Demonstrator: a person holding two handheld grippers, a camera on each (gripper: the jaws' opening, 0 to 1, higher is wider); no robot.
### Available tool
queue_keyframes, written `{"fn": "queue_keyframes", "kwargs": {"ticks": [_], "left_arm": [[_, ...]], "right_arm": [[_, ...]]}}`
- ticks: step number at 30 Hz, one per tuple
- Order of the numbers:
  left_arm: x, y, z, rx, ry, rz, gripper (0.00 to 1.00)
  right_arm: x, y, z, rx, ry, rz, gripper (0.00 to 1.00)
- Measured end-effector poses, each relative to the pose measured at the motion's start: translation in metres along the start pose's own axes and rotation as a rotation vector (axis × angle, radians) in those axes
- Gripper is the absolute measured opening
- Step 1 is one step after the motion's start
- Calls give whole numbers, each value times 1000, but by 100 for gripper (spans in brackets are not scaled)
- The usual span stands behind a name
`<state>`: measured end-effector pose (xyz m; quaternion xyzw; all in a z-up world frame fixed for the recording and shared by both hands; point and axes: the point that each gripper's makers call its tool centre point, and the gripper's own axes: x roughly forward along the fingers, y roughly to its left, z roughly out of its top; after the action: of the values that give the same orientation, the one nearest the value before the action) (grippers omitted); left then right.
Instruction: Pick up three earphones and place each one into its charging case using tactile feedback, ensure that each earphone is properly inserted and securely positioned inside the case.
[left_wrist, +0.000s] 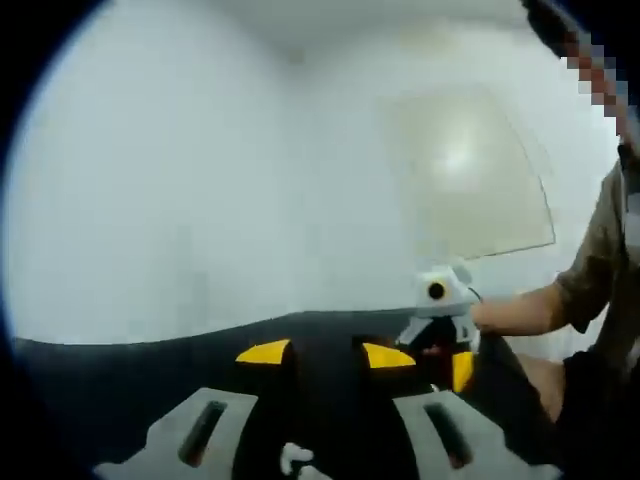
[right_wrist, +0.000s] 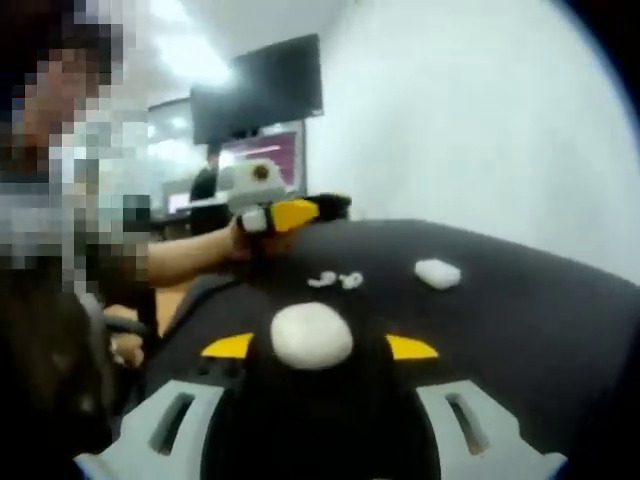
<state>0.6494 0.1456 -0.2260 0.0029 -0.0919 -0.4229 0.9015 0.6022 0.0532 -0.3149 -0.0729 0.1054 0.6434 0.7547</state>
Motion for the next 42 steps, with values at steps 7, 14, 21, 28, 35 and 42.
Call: {"fn": "queue_keyframes", "kwargs": {"ticks": [7, 14, 21, 28, 35, 42], "left_arm": [[-12, 28, 11, -15, -63, 142, 15], [-4, 21, 3, 36, -30, 137, 15], [3, 14, -2, 84, 3, 124, 15], [1, 18, 2, 82, -10, 146, 15], [-1, 22, 3, 91, -6, 160, 15], [-4, 25, 1, 99, 8, 166, 16]], "right_arm": [[16, 5, -10, -75, 101, -4, 54], [17, -7, -13, -34, 101, -37, 39], [7, 2, -19, -126, 119, -61, 37], [-19, -8, -20, -171, 119, -175, 37], [-69, -34, -27, -95, 127, -370, 37], [-115, -74, -35, 42, 104, -599, 37]]}}
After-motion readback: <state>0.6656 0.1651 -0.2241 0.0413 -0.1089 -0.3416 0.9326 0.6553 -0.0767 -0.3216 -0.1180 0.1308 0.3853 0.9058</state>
